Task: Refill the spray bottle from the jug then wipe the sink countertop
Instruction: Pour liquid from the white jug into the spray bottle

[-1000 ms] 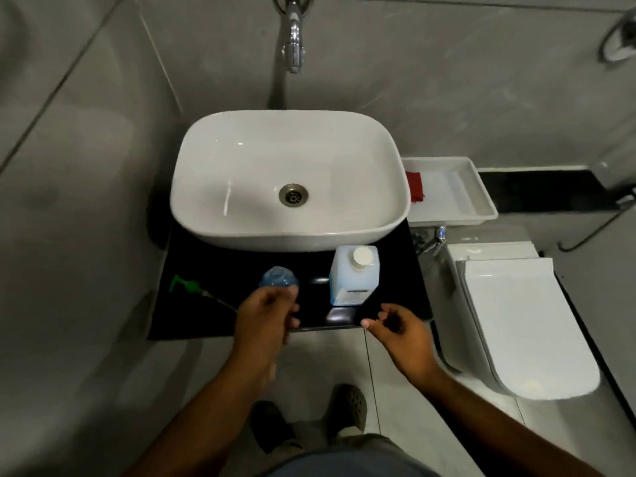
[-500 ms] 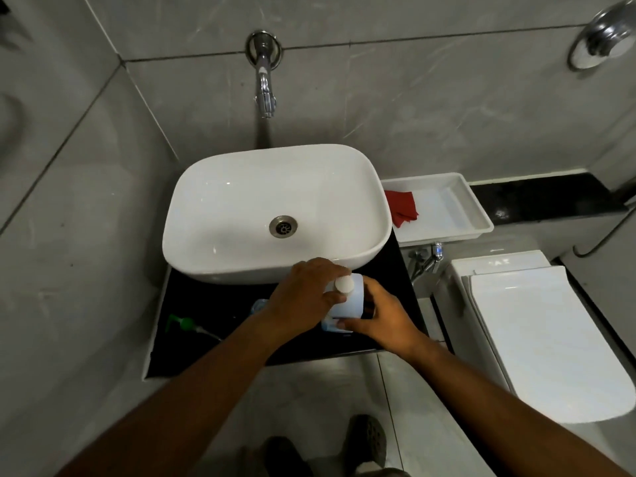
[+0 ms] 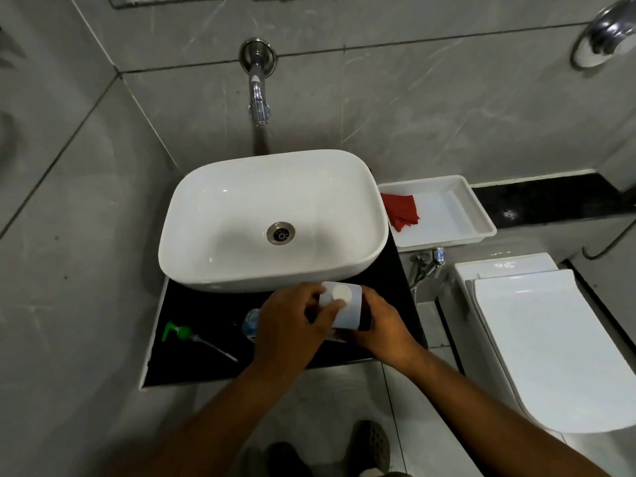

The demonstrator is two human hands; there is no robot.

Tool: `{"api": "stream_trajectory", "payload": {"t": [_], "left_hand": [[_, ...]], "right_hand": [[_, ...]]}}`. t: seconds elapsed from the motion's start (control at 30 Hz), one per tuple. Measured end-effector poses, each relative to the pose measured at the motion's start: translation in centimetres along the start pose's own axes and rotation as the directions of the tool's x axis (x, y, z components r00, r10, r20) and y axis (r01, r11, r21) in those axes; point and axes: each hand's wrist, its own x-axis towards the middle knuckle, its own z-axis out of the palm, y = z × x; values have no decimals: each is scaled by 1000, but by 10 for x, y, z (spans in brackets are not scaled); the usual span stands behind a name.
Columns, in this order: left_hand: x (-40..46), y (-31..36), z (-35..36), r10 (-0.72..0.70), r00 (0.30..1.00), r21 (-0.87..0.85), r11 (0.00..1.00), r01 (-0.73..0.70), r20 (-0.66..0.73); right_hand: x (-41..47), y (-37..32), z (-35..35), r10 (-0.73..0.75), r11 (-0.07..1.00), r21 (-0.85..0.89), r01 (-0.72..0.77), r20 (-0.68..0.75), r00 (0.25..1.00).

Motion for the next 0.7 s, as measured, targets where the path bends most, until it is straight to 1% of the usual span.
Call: {"api": "stream_trajectory", "payload": {"t": [0.03, 0.07, 0.1, 0.13, 0.2, 0.23, 0.3, 0.33, 0.43, 0.5, 0.6, 0.7], "left_hand": [[-2, -3, -2, -41, 998, -28, 999, 40, -51], [-2, -6, -2, -64, 996, -55, 997, 61, -63], [-2, -7, -2, -57, 998, -70, 996, 55, -32], [-1, -7, -2, -19, 999, -70, 997, 22, 36], [4, -4, 2, 105, 978, -54, 994, -97, 178], [7, -2, 4, 155, 966, -38, 988, -150, 208], [11, 1, 7, 196, 964, -3, 980, -199, 178], [13, 3, 7, 181, 972, 7, 983, -184, 151], [15, 5, 10, 75, 992, -4, 997, -75, 101], [14, 5, 13, 54, 994, -18, 998, -52, 97], [9, 6, 20, 103, 984, 16, 994, -107, 147], [7, 11, 26, 186, 960, -39, 983, -181, 209]], "right_hand": [[0, 1, 0, 4, 1000, -7, -4, -4, 1000], [1, 3, 0, 4, 1000, -14, -4, -6, 1000], [1, 4, 0, 1, 1000, -21, -1, -8, 1000], [2, 4, 1, -4, 1000, -31, 4, -7, 1000], [4, 3, 4, -13, 999, -41, 13, 4, 1000], [5, 3, 5, -17, 999, -39, 17, 4, 1000], [4, 3, 6, -14, 1000, -24, 14, -11, 1000], [4, 3, 6, -11, 1000, -19, 11, -15, 1000], [4, 3, 4, -5, 1000, -27, 5, -5, 1000], [3, 4, -2, -5, 999, -48, 5, 5, 1000], [-2, 6, -15, 0, 998, -70, 1, 15, 1000], [-8, 7, -26, 14, 996, -86, -14, 3, 1000]]}}
